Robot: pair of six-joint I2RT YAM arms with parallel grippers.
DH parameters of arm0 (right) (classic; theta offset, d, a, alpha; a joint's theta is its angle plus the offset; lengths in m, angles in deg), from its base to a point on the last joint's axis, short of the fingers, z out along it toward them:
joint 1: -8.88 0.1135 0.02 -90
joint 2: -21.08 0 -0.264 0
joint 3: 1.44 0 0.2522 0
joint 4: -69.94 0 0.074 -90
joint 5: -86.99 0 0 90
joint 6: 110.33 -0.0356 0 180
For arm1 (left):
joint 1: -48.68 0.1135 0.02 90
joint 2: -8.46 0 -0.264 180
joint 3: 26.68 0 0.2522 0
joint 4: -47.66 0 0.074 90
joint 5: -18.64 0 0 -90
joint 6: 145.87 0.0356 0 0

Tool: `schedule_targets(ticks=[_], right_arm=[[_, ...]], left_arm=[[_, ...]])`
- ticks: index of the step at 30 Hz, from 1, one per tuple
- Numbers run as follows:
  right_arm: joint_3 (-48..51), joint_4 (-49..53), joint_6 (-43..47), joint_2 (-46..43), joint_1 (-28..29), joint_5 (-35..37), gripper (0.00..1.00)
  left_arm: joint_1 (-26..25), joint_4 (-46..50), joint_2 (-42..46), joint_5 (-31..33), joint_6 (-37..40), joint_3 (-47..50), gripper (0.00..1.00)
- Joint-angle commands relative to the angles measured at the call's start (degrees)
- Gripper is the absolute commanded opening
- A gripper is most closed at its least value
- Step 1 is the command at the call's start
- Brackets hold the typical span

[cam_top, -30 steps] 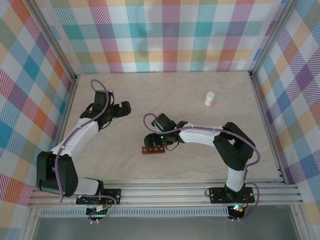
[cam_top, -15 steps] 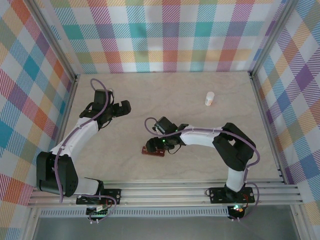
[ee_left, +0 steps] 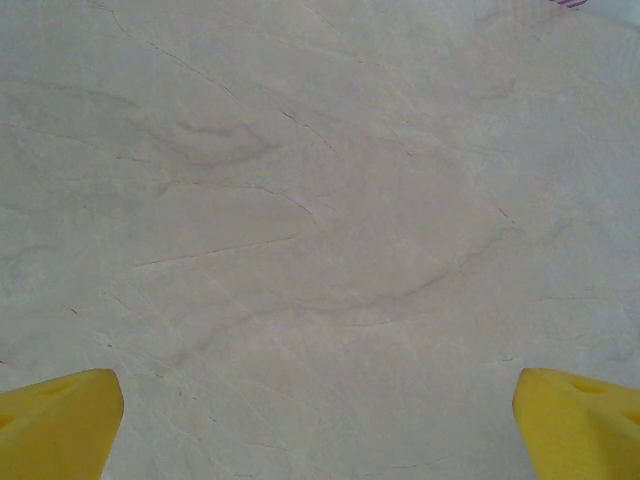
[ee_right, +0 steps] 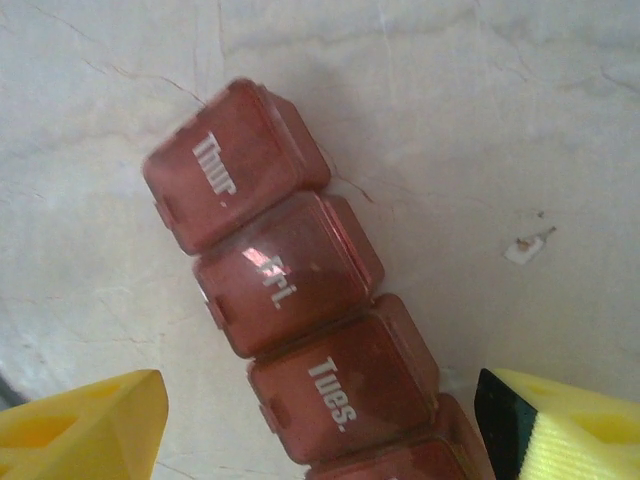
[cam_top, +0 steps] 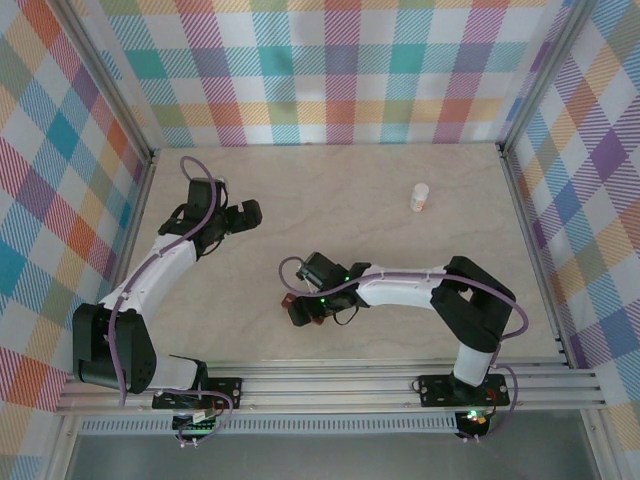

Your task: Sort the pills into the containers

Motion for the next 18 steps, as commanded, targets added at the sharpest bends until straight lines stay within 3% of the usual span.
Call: schedule_targets(ticks=[1, 9, 18], right_arm=[[-0.73, 3.93, 3.56, 0.32, 1.43, 6.46, 0.82], [-2.46, 5.81, 6.05, 2.81, 4.02, 10.69, 0.76], [-0.63, 3.29, 5.12, 2.03, 4.13, 9.76, 0.5]], left_arm=[[0.66, -0.13, -0.14, -1.04, 0.69, -1.05, 1.0], [0.71, -0.32, -0.21, -1.06, 0.61, -0.96, 1.0], [0.72, -0.16, 0.87, -4.14, -1.52, -0.35, 1.0]])
